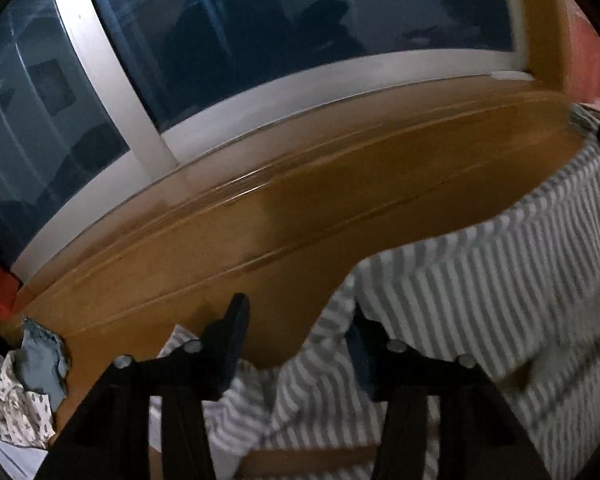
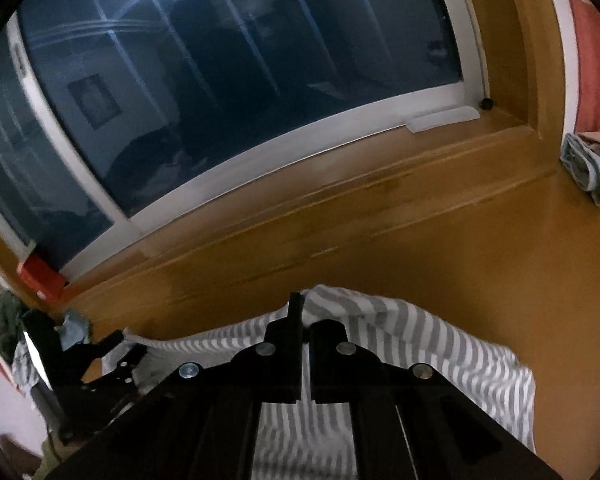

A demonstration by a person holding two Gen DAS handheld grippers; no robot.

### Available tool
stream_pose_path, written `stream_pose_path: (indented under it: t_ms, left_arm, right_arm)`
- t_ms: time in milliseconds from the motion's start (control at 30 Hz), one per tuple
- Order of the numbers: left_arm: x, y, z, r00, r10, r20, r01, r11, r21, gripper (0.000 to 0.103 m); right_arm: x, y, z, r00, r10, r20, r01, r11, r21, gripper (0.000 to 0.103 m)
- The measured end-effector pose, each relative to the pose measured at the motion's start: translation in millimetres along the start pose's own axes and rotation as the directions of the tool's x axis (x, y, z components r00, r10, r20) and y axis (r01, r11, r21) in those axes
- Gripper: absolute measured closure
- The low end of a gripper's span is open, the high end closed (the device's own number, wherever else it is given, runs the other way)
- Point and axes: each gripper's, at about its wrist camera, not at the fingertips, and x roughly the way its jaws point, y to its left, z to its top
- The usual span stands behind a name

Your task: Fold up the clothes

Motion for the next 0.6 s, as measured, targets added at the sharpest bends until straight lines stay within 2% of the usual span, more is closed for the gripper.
stream_pose_path:
  t_ms: [67,133,233,300,433,567,600]
  left_arm:
    - [16,1,7,0.999,0.023,-0.031,-0.023,1.0,-0.019,0.041]
    - [28,4,11,0.998,0.031,-0.056,-0.033,0.999,-0.025,0.036]
    - [35,7,9,0.996,0.019,-0.085,-0.022,0.999,-0.025,0.035]
    - [34,9,4,0.996,0.011,-0.094,-0.012,1.0,-0.017,0.035]
    - [25,15,-13,0.996,0.001,-0.093,-0.002,1.0,-0.016,0.035]
    - [10,23,-34,0.997,-0.009,-0.08,0.007,1.0,-0.022,0.035]
    - [5,24,-42,0.997,-0.011,-0.078,0.01,1.0,-0.015,0.035]
  right_arm:
    - [25,-9,8,0.999,-0.002,-0.038,0.004,0.999,0.051,0.098]
    - [53,-17,13,0.996,-0.016,-0.087,0.024,0.995,0.093,0.095]
    - [84,-28,14,0.986,-0.058,-0.159,0.077,0.991,0.114,0.092]
    - [90,-33,12,0.98,-0.058,-0.19,0.081,0.99,0.114,0.091]
    - [73,-38,2,0.974,0.011,-0.227,0.016,0.993,0.117,0.083]
    - [27,-39,-14,0.985,-0.025,-0.173,0.04,0.996,0.084,0.062]
    - [14,-39,-21,0.987,-0.038,-0.156,0.05,0.996,0.074,0.061]
